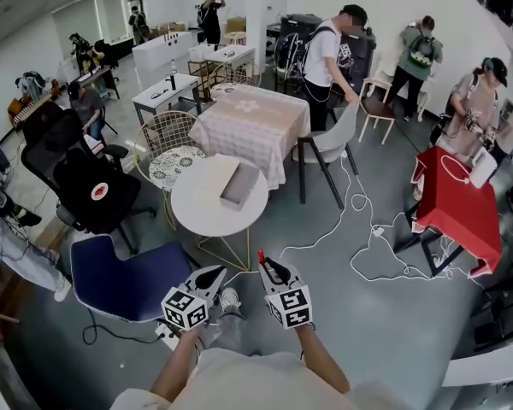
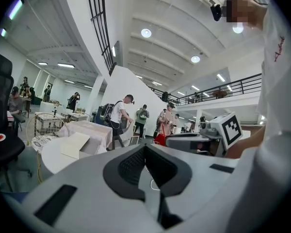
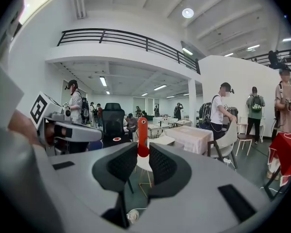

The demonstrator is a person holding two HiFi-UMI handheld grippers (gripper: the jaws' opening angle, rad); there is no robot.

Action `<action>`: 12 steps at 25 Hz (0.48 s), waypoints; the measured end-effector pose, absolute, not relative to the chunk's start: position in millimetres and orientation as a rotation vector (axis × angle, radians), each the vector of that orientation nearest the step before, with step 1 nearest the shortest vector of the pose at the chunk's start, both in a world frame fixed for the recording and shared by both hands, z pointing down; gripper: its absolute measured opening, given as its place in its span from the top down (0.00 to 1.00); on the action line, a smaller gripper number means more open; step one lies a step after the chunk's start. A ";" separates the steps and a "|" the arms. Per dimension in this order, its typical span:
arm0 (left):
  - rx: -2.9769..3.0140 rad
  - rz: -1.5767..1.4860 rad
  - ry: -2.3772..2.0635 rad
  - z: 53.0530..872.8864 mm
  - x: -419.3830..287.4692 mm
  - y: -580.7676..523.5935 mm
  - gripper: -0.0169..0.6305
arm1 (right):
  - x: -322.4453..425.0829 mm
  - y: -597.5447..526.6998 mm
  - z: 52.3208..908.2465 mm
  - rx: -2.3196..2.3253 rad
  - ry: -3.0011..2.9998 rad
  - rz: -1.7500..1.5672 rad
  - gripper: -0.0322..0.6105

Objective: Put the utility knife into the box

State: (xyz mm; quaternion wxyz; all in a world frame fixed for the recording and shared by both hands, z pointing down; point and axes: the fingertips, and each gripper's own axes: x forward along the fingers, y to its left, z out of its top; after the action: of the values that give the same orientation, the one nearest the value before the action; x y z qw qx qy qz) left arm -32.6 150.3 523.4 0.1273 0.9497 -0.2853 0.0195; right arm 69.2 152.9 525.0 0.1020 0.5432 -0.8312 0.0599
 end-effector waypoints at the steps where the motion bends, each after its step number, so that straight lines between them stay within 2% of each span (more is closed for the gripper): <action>1: 2.762 0.054 -0.831 524.1 -33.2 143.1 0.96 | 68.3 145.9 525.3 1.601 -2.454 0.176 0.82; 12: 2.743 0.022 -0.832 543.1 -30.3 42.8 0.96 | 68.0 50.5 539.2 1.574 -2.446 0.166 0.82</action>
State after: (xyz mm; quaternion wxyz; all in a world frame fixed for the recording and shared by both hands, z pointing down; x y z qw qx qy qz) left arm -30.3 42.8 543.1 0.1372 0.9479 -0.2876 0.0076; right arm 68.0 50.5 539.2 0.1141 0.5367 -0.8341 0.0565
